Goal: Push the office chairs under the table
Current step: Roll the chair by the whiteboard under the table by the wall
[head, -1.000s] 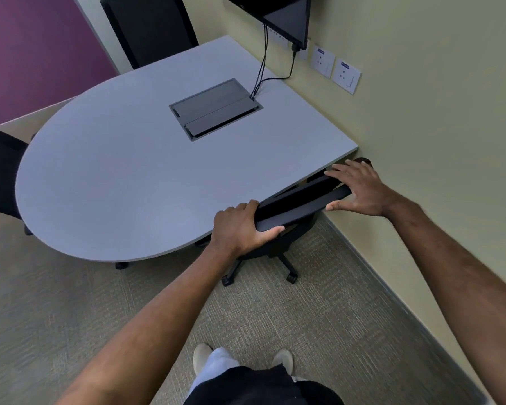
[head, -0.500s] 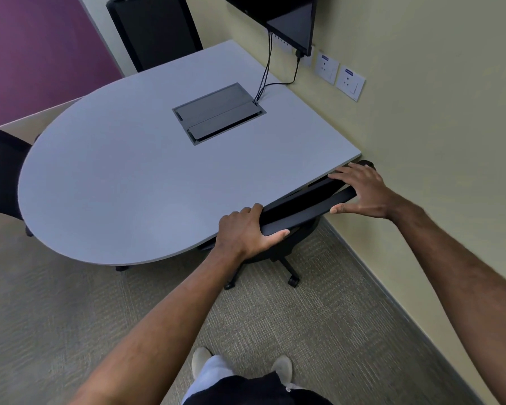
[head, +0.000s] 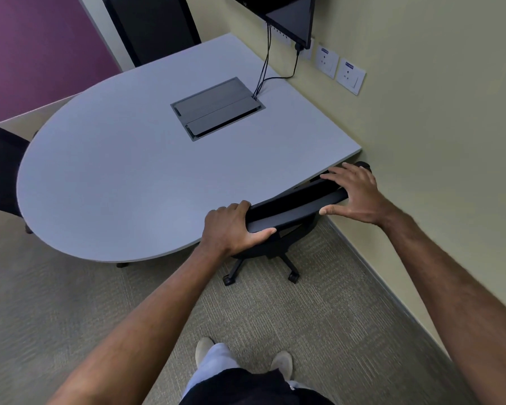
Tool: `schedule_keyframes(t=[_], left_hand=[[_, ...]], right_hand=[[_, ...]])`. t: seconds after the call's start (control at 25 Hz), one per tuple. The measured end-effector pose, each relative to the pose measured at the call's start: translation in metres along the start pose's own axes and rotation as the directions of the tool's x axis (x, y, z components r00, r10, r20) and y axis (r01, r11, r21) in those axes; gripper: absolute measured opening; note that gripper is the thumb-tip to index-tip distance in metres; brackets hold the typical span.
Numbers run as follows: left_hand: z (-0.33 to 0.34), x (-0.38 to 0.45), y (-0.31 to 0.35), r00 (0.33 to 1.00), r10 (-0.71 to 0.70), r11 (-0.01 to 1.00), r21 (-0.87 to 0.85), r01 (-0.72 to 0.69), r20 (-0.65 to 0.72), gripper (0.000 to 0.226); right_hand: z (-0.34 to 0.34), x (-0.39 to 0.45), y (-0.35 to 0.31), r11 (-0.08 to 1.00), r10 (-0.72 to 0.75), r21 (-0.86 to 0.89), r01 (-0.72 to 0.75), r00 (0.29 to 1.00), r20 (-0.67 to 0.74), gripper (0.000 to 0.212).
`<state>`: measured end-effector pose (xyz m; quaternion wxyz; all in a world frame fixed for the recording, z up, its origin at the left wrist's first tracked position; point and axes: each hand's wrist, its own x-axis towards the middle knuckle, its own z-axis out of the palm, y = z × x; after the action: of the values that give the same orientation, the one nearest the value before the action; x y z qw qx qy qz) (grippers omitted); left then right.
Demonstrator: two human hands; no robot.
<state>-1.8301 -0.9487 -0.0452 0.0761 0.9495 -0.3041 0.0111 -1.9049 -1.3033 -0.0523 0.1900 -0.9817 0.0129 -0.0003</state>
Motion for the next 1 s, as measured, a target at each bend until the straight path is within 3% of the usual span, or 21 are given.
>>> schedule_keyframes(t=[0.32,0.56,1.0], left_hand=[[0.0,0.043,0.051,0.995,-0.087,0.996,-0.022,0.088,0.039,0.091],[0.003,0.057,0.042,0.994,-0.096,0.995,-0.036,0.097,0.049,0.096],[0.008,0.052,0.044,0.998,-0.061,0.998,-0.027,0.062,0.031,0.097]], right_hand=[[-0.048,0.042,0.047,0.997,0.077,0.02,-0.081,0.988,0.132,0.116],[-0.044,0.05,0.044,0.997,0.056,0.039,-0.059,0.996,0.063,0.117],[-0.04,0.044,0.051,0.998,0.056,0.012,-0.056,0.997,0.059,0.116]])
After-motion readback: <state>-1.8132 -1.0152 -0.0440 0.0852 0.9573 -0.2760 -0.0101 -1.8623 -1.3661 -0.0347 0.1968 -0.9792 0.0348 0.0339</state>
